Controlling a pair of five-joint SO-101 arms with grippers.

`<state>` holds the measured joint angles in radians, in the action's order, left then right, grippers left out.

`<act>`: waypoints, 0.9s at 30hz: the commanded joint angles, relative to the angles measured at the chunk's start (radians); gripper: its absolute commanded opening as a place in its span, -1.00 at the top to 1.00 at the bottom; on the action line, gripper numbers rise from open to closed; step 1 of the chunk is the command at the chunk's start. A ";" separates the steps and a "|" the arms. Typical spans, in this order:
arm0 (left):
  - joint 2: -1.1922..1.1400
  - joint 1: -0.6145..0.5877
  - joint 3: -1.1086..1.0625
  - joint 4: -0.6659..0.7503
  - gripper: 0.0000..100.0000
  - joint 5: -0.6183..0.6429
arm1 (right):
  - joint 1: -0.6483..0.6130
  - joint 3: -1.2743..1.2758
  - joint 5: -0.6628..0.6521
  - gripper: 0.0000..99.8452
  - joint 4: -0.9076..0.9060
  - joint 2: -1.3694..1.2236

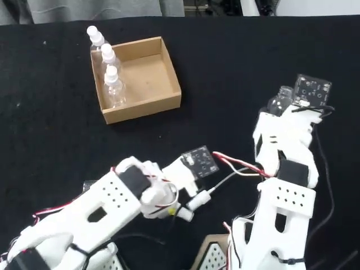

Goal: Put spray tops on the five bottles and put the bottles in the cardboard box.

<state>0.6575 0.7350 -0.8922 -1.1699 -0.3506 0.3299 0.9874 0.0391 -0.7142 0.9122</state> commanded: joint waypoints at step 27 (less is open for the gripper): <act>-0.385 0.113 0.150 0.173 0.60 -0.066 | 0.074 -0.031 0.008 0.77 0.035 0.027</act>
<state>0.2816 0.8163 -0.7940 -1.0088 -0.4074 0.3867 0.9874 0.0391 -0.7081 0.9122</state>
